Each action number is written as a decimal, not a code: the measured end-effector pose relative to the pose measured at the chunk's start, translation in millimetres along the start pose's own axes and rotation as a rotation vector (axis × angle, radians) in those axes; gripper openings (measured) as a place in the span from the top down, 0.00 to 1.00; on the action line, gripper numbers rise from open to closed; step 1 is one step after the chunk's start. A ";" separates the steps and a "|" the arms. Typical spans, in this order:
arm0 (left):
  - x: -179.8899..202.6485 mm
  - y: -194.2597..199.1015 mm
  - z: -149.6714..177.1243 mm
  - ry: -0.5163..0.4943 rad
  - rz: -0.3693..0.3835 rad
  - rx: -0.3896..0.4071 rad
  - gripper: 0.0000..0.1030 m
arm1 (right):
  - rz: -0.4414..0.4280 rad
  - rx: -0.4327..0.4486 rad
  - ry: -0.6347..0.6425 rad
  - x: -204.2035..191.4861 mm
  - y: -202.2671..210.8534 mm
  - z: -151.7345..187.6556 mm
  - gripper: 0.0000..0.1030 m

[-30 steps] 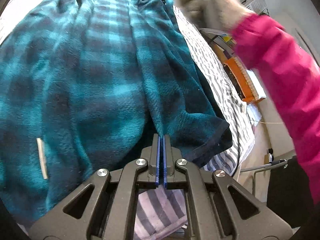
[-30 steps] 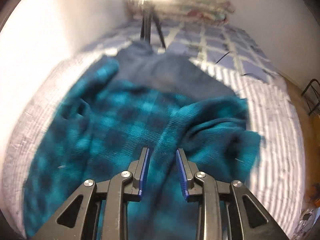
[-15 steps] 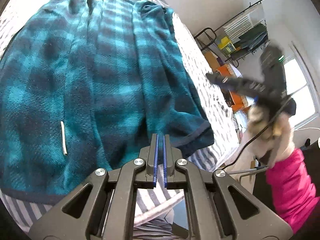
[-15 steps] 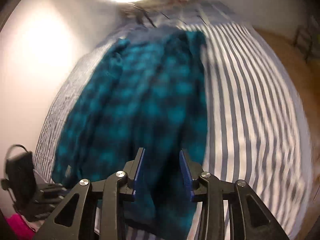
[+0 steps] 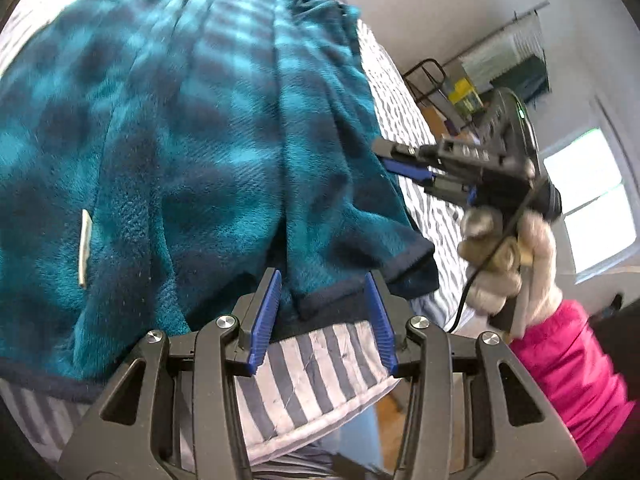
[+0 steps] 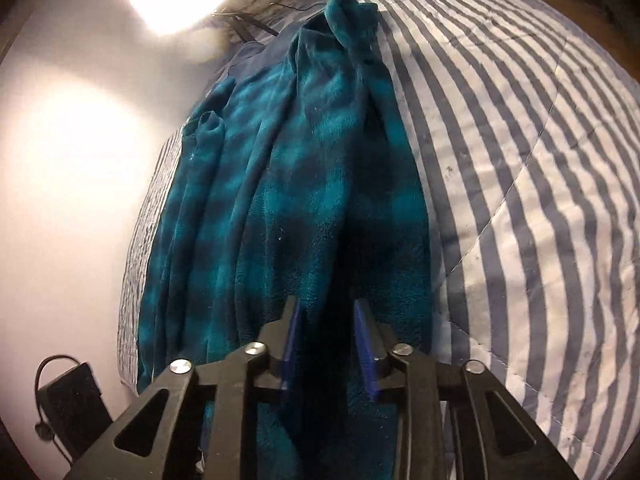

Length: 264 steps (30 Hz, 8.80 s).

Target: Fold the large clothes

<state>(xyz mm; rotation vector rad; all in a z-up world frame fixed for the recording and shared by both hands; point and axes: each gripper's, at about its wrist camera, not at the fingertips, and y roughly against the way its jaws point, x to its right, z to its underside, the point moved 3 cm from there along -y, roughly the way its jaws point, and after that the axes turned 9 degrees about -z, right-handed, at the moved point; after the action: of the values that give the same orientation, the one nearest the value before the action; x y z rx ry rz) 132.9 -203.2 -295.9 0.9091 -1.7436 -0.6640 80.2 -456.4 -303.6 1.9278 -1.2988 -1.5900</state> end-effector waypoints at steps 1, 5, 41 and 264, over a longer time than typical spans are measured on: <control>-0.7 -2.8 -1.3 0.006 0.001 -0.005 0.58 | -0.003 -0.002 0.000 1.0 -1.0 1.2 0.81; 3.5 -12.1 -5.8 -0.006 -0.034 -0.001 0.58 | 0.013 0.001 0.050 -7.8 4.5 4.6 0.81; 38.5 -27.7 -13.0 -0.116 -0.052 -0.026 0.61 | -0.101 -0.043 0.061 -8.5 26.0 65.0 0.74; -31.6 60.5 19.3 0.104 0.009 0.107 0.92 | 0.340 -0.088 0.579 -159.9 -182.5 -168.0 0.83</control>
<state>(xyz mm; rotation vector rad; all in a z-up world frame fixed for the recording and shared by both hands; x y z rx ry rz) 104.9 -142.7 -271.7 0.9914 -1.7017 -0.5129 316.2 -280.4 -284.4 1.7987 -1.1910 -0.8238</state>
